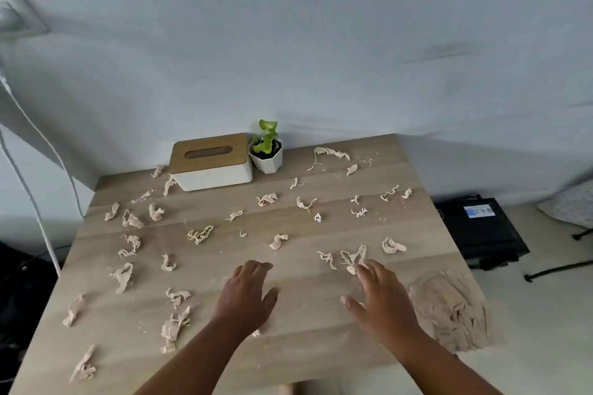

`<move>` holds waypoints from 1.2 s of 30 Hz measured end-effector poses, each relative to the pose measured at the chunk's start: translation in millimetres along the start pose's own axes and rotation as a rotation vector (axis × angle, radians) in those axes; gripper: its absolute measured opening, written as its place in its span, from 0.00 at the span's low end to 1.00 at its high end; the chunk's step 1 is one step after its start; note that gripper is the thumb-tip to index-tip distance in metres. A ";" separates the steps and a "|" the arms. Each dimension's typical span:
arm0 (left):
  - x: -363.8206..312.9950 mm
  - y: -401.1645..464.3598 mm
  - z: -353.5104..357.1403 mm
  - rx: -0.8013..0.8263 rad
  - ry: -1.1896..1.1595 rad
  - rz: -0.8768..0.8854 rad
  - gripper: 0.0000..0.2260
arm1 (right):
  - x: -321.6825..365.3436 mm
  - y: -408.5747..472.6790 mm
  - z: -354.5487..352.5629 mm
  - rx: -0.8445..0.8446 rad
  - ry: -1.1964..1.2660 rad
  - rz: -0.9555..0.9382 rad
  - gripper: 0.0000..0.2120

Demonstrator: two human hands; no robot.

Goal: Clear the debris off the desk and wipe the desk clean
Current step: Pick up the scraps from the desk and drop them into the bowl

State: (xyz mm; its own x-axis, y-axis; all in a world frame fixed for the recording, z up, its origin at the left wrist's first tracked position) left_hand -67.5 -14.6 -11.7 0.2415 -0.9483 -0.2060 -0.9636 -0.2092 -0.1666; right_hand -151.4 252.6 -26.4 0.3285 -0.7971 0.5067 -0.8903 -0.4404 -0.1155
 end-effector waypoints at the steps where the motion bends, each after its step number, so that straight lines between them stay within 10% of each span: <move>1: 2.9 8.6 3.1 0.012 -0.010 0.009 0.24 | -3.7 4.3 4.8 0.025 0.016 0.021 0.34; 18: 23.1 122.2 29.1 -0.054 0.150 0.233 0.21 | -0.2 53.5 55.7 -0.101 -0.110 0.284 0.51; 36: 17.9 124.9 54.9 -0.318 0.302 0.575 0.12 | 30.0 59.0 85.0 -0.370 -0.112 0.034 0.09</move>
State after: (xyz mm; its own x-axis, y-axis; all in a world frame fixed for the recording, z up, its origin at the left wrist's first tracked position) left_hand -177.2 -44.6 -89.1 -0.3114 -0.9443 0.1063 -0.9266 0.3265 0.1864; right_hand -167.2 167.6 -90.6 0.3106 -0.8580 0.4091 -0.9483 -0.2499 0.1957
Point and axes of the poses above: each hand's wrist, its own y-axis towards the middle knuckle, its own z-axis out of the palm, x = y × z, the point moved 7 cm from there along y, towards the middle knuckle, and after that the axes turned 9 degrees about y, right-handed, at the moved point
